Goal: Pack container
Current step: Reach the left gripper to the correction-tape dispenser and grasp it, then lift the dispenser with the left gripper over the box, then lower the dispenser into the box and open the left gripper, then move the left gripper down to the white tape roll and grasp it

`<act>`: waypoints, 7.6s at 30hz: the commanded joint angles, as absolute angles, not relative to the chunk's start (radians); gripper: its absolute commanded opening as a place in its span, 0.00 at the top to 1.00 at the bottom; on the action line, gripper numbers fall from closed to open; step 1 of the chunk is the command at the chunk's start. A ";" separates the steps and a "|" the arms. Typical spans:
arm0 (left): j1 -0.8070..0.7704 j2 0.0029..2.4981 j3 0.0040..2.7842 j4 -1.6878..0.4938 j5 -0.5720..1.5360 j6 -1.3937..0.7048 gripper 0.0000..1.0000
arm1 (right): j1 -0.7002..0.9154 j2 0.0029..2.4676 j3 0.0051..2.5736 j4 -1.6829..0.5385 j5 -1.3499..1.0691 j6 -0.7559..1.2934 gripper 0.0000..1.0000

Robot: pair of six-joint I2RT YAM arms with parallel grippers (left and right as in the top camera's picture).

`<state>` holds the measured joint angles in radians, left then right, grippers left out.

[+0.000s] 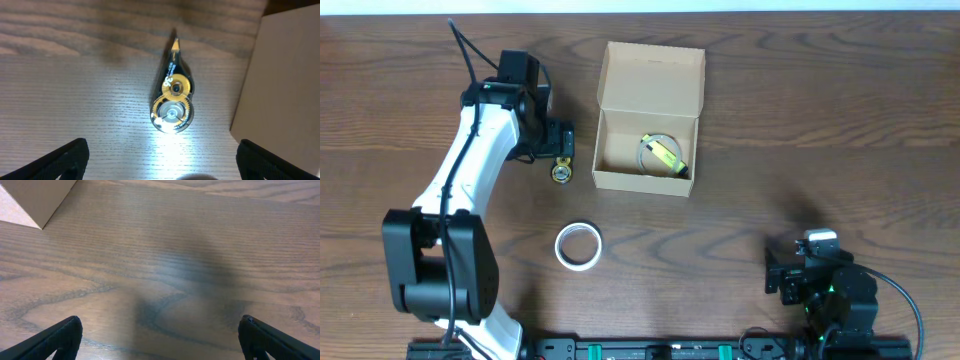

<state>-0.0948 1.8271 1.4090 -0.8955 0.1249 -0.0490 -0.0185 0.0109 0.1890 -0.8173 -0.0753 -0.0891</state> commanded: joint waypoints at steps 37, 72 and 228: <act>-0.134 2.120 1.507 -0.910 0.154 0.080 0.05 | -0.025 0.006 0.181 -0.819 -0.079 -0.103 0.01; -0.145 2.145 1.510 -0.915 0.117 0.081 0.49 | -0.025 0.006 0.181 -0.819 -0.079 -0.103 0.01; -0.472 1.329 0.715 -0.720 0.263 -0.211 0.05 | -0.025 0.006 0.181 -0.819 -0.079 -0.103 0.01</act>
